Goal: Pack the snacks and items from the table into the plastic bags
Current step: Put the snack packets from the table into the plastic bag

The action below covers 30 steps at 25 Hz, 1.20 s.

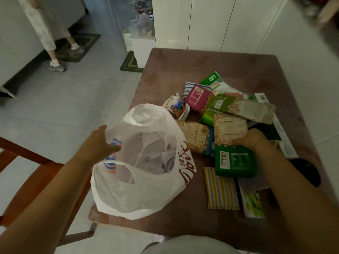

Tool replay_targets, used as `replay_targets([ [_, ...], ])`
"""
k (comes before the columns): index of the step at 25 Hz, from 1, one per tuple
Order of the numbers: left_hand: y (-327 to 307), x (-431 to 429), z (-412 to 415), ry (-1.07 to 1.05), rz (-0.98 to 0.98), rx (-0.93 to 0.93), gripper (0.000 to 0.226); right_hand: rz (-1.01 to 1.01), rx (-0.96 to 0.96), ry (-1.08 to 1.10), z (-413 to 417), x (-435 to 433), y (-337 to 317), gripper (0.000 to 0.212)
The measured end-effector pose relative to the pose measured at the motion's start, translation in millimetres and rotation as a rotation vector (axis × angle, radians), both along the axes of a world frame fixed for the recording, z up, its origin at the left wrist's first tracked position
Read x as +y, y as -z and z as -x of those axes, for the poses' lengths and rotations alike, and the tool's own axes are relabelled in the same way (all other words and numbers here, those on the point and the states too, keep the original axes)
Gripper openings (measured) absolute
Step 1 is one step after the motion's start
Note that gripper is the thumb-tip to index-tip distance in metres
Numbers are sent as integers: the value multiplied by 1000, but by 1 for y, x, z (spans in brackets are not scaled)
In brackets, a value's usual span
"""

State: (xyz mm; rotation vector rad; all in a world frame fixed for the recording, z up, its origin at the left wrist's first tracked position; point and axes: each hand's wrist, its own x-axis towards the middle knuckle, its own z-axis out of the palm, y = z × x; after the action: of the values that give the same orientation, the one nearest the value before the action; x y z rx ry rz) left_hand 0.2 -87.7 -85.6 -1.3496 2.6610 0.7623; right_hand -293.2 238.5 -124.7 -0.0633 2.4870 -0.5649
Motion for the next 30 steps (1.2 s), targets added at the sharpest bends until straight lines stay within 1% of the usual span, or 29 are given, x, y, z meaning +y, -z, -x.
replay_targets([
  [2, 1, 1, -3, -34, 31, -64, 59, 121, -95, 92, -1, 1, 2, 65],
  [3, 0, 2, -4, -36, 43, -73, 45, 181, -153, 141, -2, 3, 5, 63],
  [4, -1, 4, -5, -40, 39, -59, 31, 221, -189, 185, -5, 3, 4, 62],
  [5, -2, 6, -4, -38, 26, -17, 23, 253, -200, 211, -7, 3, 6, 62],
  [6, -2, 7, -3, -34, 17, 41, 23, 268, -191, 214, -11, 1, 6, 64],
  [9, -5, 20, 4, -6, 6, 168, 28, 290, -108, 136, -20, 2, 7, 80],
  [10, -7, 25, 7, -5, -8, 190, 29, 344, -69, 141, -27, 1, -2, 76],
  [11, -8, 29, 10, -12, -24, 205, 31, 435, -19, 156, -34, -2, -12, 64],
  [13, -7, 32, 13, -62, -75, 228, 31, 668, 126, 186, -50, -7, -37, 43],
  [15, -6, 34, 15, -130, -144, 249, 28, 918, 276, 188, -65, -12, -72, 33],
  [16, -5, 34, 16, -154, -172, 258, 28, 1043, 297, 176, -74, -15, -88, 28],
  [17, -5, 35, 17, -168, -194, 270, 29, 1136, 279, 157, -83, -19, -100, 23],
  [18, -5, 35, 17, -176, -208, 282, 31, 1168, 236, 139, -94, -24, -105, 20],
  [19, -6, 37, 18, -184, -222, 290, 32, 1148, 176, 110, -108, -32, -105, 16],
  [21, -7, 39, 18, -200, -256, 299, 34, 1019, 56, 31, -139, -55, -91, 12],
  [24, -7, 43, 17, -226, -285, 328, 38, 810, -142, -55, -169, -89, -46, 24],
  [27, -8, 44, 15, -253, -352, 381, 39, 608, -336, -125, -179, -122, -3, 29],
  [28, -8, 45, 13, -258, -382, 396, 39, 557, -382, -158, -179, -133, 8, 31],
  [30, -7, 45, 11, -260, -407, 404, 41, 470, -417, -236, -177, -151, 20, 33],
])
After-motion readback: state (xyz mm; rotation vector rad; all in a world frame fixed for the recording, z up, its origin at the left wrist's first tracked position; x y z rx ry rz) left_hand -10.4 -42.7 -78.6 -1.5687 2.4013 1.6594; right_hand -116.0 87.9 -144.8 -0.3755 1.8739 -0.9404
